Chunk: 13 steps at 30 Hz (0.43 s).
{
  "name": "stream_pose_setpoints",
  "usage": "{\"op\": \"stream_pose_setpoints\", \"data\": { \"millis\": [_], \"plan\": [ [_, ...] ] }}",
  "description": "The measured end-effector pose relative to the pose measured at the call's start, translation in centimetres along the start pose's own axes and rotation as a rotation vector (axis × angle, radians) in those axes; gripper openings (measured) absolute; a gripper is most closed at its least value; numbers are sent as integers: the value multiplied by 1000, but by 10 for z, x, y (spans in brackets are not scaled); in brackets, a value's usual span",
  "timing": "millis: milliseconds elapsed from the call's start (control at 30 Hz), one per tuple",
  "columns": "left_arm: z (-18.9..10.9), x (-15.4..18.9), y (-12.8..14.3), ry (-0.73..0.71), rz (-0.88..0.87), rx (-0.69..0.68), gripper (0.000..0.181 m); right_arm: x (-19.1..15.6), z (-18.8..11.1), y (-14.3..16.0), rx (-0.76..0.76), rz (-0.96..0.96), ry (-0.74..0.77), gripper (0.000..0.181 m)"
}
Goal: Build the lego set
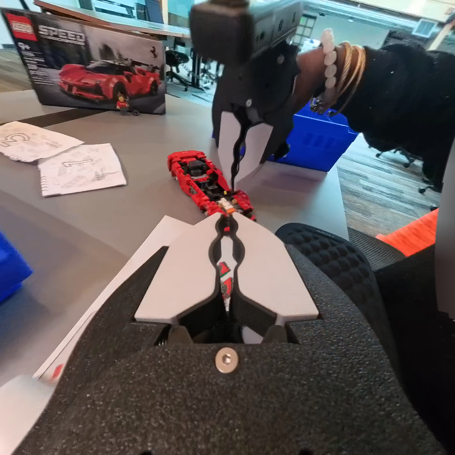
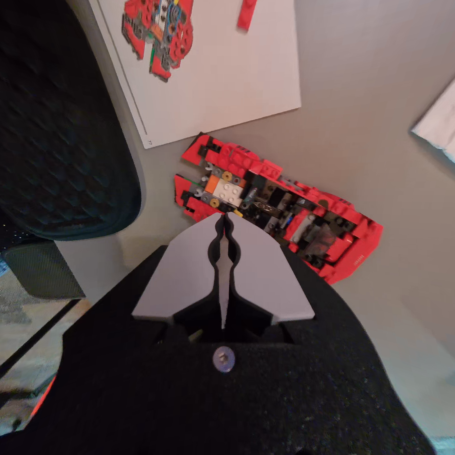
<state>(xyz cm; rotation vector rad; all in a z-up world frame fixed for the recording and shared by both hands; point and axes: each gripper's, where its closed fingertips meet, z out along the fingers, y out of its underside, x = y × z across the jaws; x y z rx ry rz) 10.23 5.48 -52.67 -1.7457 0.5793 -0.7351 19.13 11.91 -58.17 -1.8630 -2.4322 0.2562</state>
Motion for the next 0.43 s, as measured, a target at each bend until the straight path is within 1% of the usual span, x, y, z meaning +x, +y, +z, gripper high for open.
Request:
{"op": "stream_pose_setpoints", "data": {
  "millis": [133,200,267,333,433],
  "plan": [
    [-21,-13,2,-81,3,-15,3,17,-29,-2,69,2,180,0],
    [-33,-20,0,-120,-8,-10,3,21,-49,-15,197,-10,311,0],
    [-47,-31,-4,-167,-38,13,3,24,-72,-34,407,5,452,0],
    [-63,-41,-13,-206,-84,64,3,19,-94,-55,672,41,545,0],
    [-88,-59,-28,-287,-121,148,3,3,-121,-79,1105,125,589,0]
  ]
}}
